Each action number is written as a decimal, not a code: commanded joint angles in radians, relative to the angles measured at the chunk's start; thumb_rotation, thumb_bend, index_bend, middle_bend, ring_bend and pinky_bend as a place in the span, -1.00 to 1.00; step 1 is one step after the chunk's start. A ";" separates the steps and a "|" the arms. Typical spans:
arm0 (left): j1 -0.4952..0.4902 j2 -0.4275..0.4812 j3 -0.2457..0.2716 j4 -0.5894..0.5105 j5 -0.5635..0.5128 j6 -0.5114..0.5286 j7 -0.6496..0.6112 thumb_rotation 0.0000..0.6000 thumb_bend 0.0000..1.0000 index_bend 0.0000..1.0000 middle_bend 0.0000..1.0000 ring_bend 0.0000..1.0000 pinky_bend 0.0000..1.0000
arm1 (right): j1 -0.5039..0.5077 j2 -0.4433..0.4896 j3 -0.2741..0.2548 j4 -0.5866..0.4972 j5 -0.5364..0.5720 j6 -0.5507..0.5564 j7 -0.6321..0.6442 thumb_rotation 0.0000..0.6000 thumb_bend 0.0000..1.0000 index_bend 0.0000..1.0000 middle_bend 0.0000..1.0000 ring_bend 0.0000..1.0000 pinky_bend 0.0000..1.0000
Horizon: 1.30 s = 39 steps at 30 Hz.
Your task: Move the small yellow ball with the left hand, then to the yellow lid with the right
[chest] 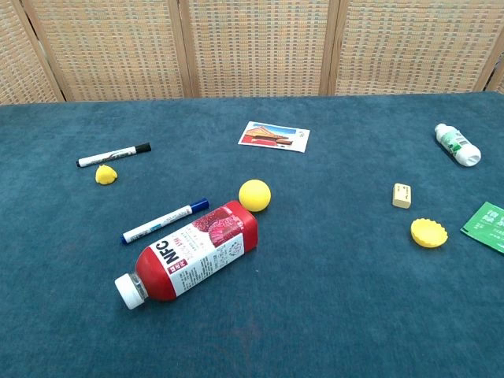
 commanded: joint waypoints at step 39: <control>-0.673 -0.431 -0.233 0.642 -0.464 -0.809 0.068 1.00 -0.82 -0.41 -1.00 -1.00 -1.00 | 0.044 -0.010 0.065 0.012 0.191 -0.122 -0.024 1.00 -1.00 -1.00 -1.00 -1.00 -1.00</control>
